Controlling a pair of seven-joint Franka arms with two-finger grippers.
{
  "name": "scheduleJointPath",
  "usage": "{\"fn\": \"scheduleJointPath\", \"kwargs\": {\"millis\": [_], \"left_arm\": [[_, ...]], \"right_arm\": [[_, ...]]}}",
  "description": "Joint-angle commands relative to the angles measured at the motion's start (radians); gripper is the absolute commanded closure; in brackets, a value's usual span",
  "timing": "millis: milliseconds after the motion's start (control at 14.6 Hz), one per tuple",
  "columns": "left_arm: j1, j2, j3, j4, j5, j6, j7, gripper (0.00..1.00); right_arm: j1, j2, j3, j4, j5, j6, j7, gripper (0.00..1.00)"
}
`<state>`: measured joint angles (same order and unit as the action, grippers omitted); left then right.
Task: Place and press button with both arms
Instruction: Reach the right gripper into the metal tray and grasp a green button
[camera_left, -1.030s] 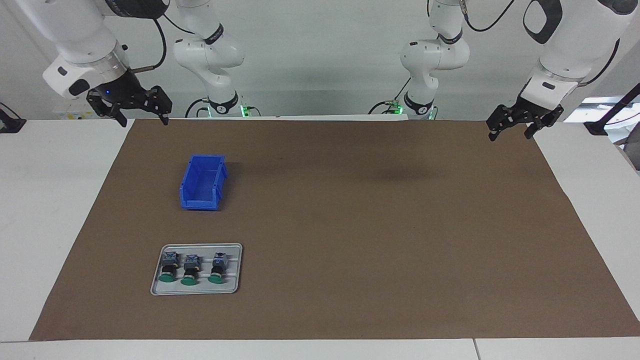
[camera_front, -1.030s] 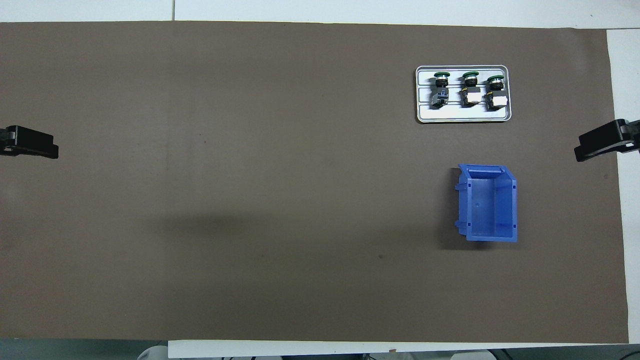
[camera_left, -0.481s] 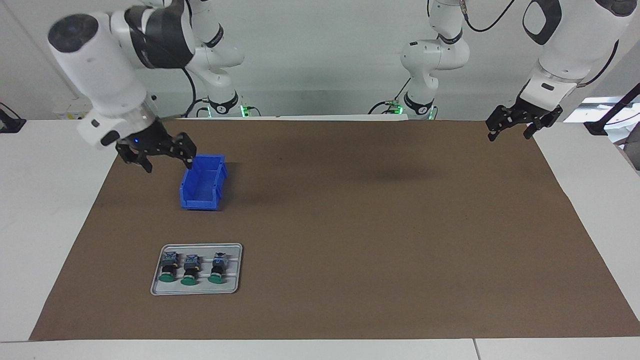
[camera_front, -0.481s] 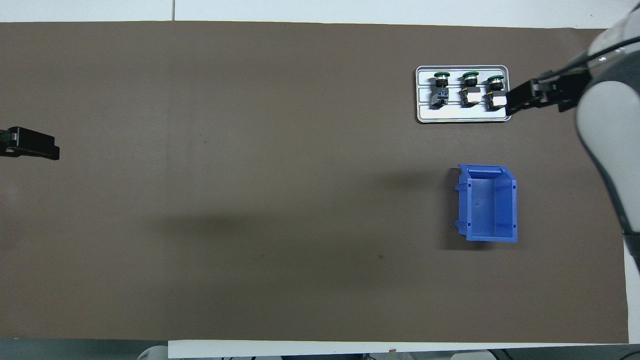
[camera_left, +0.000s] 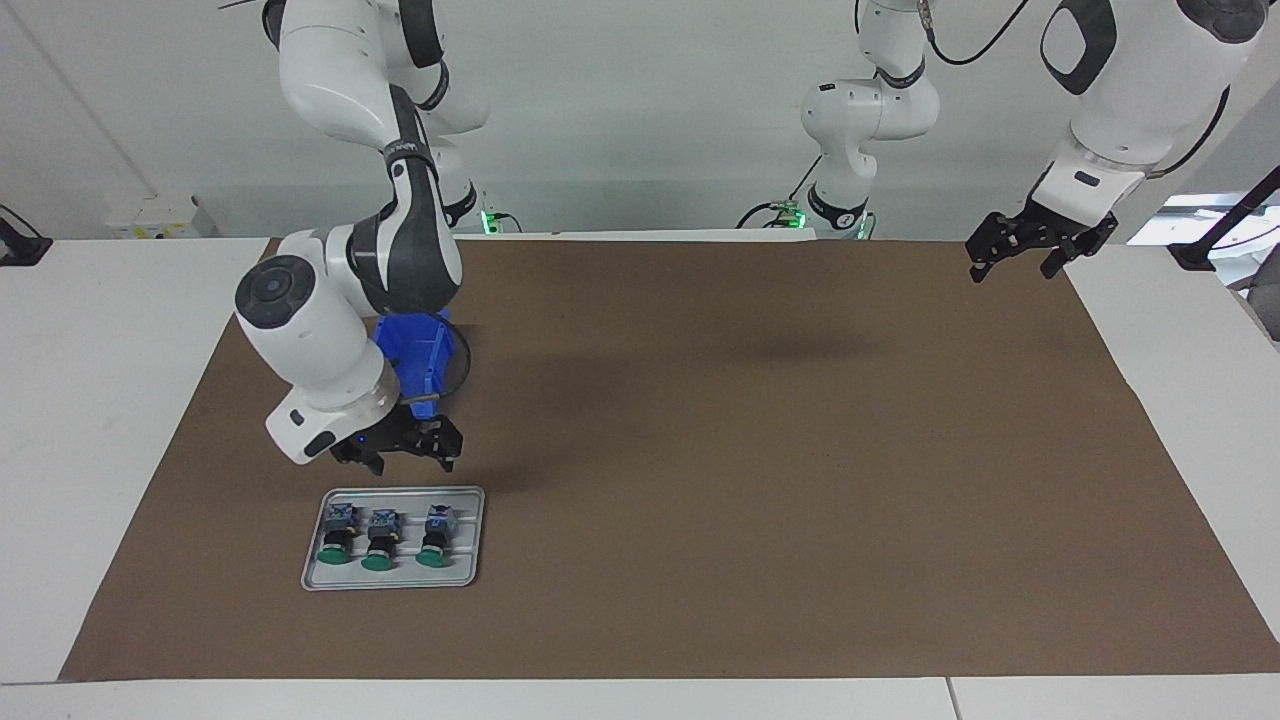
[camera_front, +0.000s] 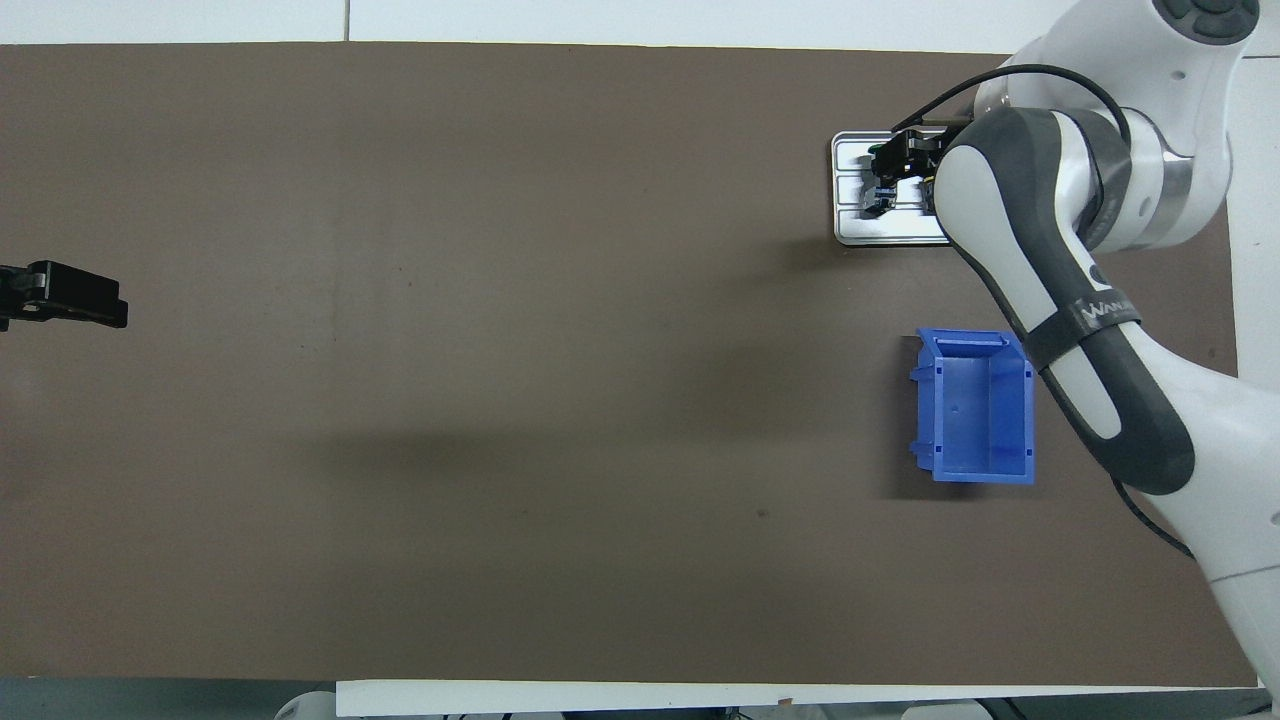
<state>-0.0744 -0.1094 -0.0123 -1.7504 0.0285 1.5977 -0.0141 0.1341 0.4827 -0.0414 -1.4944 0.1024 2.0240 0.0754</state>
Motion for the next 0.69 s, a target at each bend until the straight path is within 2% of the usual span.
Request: {"fn": "scheduleJointPath", "kwargs": {"millis": [0,206,618], "left_arm": [[-0.001,-0.027,0.003,-0.024,0.019,-0.008,0.011,0.0],[0.019,-0.032,0.006,-0.027,0.019,-0.039,0.011,0.0],[0.008,-0.032,-0.002,-0.027,0.019,-0.068,-0.007,0.0]], "right_arm": [[-0.01,0.052,0.003,0.014,0.02,0.062,0.009,0.1],[-0.004,0.099,0.003,0.003,0.019,0.154,0.009,0.1],[-0.005,0.145,0.003,0.003,0.02,0.222,0.004,0.1]]}}
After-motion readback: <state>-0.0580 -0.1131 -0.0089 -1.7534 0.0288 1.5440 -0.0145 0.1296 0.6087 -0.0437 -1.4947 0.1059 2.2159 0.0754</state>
